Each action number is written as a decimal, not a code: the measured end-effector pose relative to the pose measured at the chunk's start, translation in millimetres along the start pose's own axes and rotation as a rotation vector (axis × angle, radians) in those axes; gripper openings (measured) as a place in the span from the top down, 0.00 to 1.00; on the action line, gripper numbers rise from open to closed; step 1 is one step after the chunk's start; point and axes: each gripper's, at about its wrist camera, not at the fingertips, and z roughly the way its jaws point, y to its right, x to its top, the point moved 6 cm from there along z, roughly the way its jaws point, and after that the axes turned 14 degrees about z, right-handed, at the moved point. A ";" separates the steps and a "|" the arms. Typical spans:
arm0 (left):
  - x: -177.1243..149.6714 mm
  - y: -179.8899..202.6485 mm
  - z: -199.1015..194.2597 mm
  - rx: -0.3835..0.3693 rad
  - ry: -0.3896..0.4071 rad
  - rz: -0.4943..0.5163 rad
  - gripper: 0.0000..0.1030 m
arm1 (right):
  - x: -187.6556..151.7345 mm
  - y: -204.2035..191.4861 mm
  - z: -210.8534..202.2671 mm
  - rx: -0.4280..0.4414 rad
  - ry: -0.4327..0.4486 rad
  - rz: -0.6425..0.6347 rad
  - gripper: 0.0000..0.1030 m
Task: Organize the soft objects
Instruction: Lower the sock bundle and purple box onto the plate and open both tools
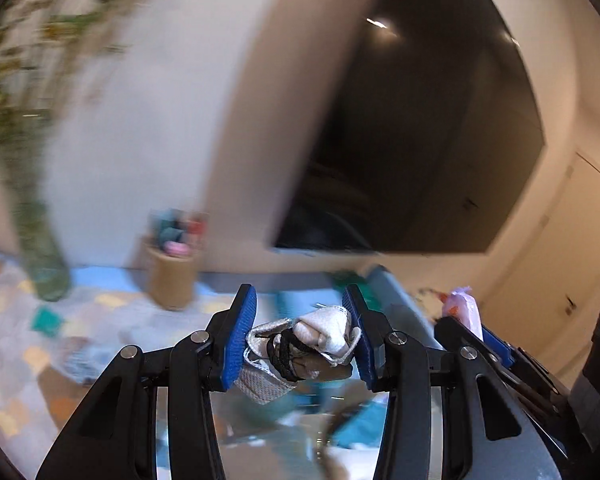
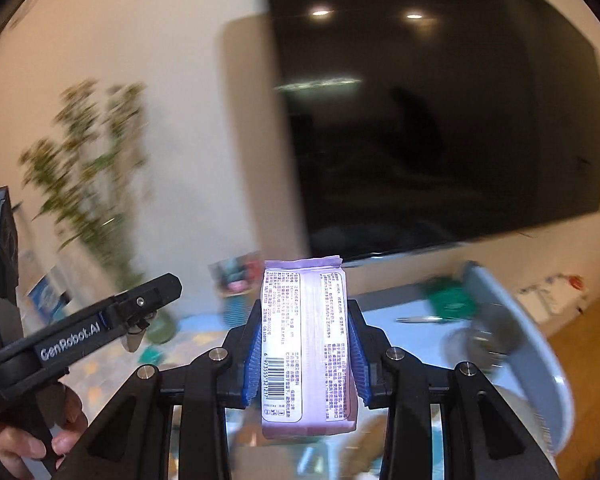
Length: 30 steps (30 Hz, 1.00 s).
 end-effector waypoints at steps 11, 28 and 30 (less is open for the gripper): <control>-76.4 148.8 80.8 -0.250 -0.261 0.228 0.59 | -17.3 148.7 -20.1 -0.304 -0.043 0.218 0.65; -151.2 181.5 95.6 -0.259 -0.438 0.295 0.58 | -85.3 215.4 -13.6 -0.437 -0.213 0.302 0.65; -147.7 177.0 93.8 -0.261 -0.421 0.275 0.56 | -82.6 213.7 -14.0 -0.430 -0.207 0.304 0.65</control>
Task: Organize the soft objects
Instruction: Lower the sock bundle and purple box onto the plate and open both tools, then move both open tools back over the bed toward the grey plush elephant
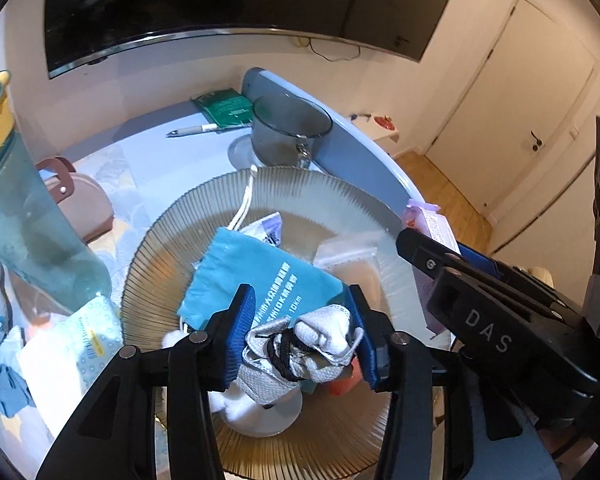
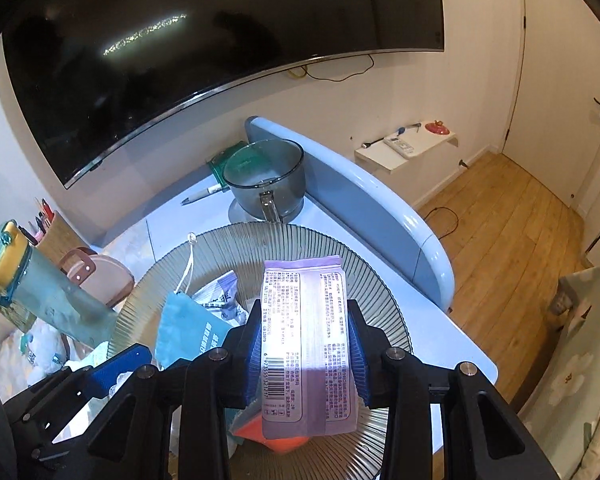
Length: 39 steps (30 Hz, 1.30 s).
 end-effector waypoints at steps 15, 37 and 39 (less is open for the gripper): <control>3.8 -1.2 -22.5 -0.038 0.083 -0.026 0.22 | 9.5 -3.6 -24.5 0.049 0.055 0.045 0.45; -9.8 -45.0 -100.7 -0.223 0.185 -0.179 0.22 | -2.5 -78.4 -105.6 0.153 0.203 0.059 0.33; -8.0 -53.1 -116.1 -0.224 0.219 -0.181 0.22 | -2.7 -92.7 -119.7 0.162 0.239 0.040 0.32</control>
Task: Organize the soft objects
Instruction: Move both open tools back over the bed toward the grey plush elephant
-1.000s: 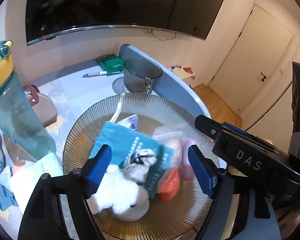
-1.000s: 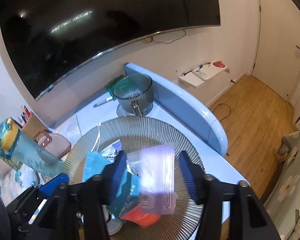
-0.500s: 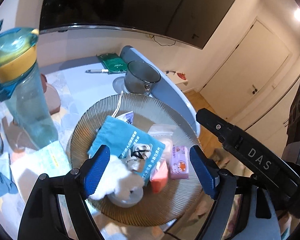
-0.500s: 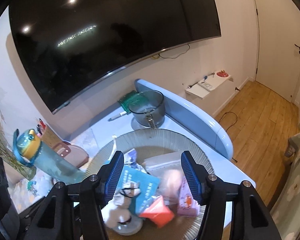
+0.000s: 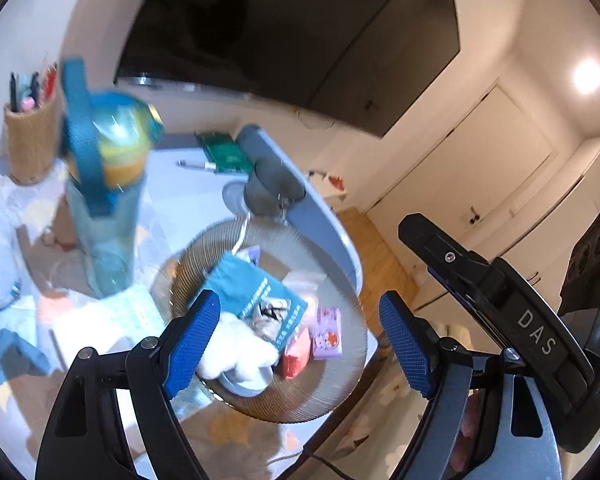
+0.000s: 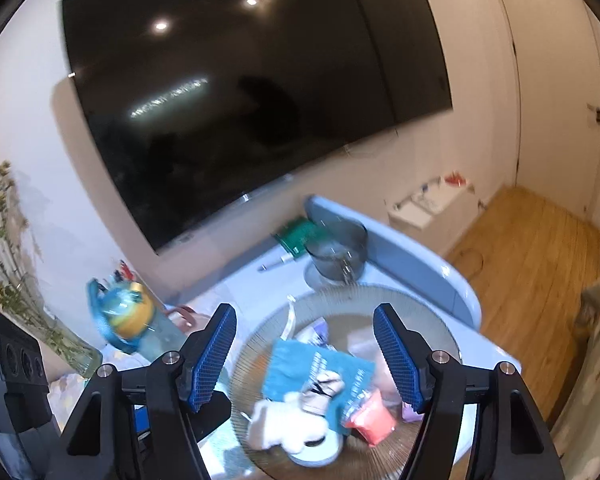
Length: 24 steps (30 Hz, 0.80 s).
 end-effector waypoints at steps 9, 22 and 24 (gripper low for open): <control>22.3 -35.4 -84.2 0.079 0.147 0.025 0.22 | -6.2 -87.4 -34.0 0.169 0.037 -0.059 0.26; -14.6 -162.4 -171.2 0.300 0.178 -0.143 0.21 | -92.5 -225.2 -14.8 0.361 -0.103 -0.275 0.23; -27.3 -181.4 -176.4 0.338 0.161 -0.173 0.21 | -112.4 -239.2 -3.3 0.375 -0.144 -0.307 0.23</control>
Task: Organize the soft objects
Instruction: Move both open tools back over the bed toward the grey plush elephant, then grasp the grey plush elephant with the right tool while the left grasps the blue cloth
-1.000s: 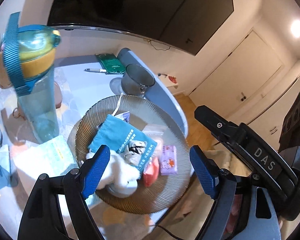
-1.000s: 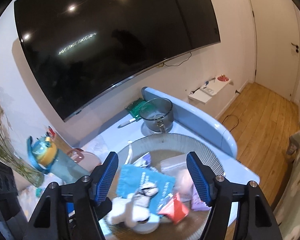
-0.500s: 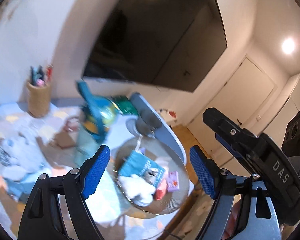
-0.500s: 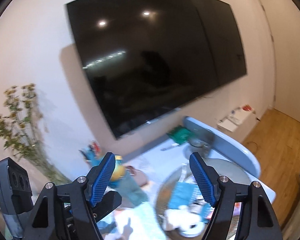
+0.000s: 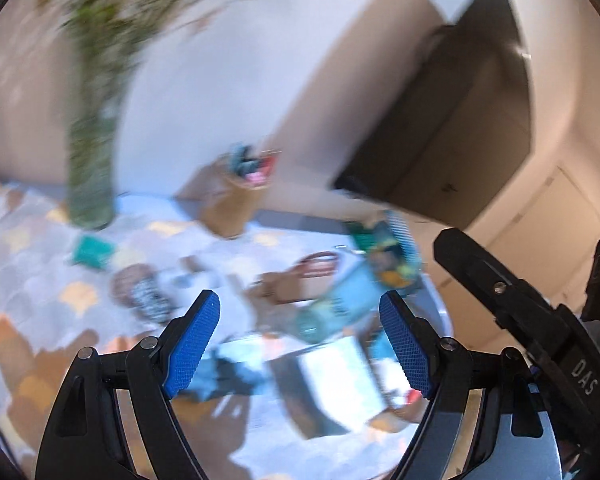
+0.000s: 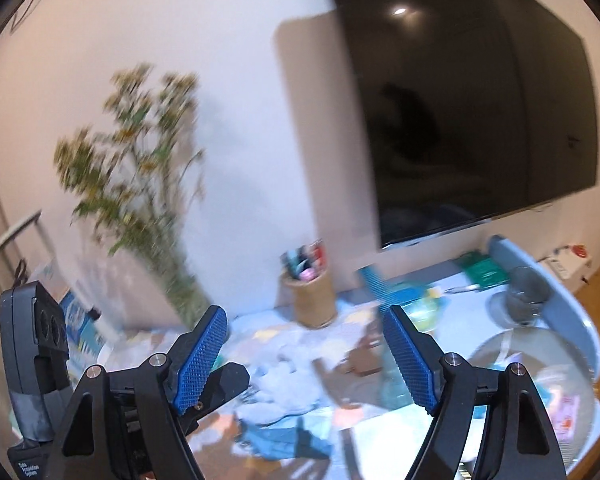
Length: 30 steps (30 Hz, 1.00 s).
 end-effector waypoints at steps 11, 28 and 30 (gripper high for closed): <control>-115.9 -111.6 38.8 0.166 -0.240 -0.227 0.21 | -84.9 -6.2 91.5 -0.043 -0.235 -0.133 0.23; -133.9 -120.8 65.4 0.173 -0.283 -0.259 0.21 | -117.2 40.5 140.4 -0.120 -0.378 -0.143 0.23; -132.2 -114.0 72.5 0.157 -0.289 -0.235 0.21 | -113.0 40.0 145.5 -0.122 -0.370 -0.173 0.23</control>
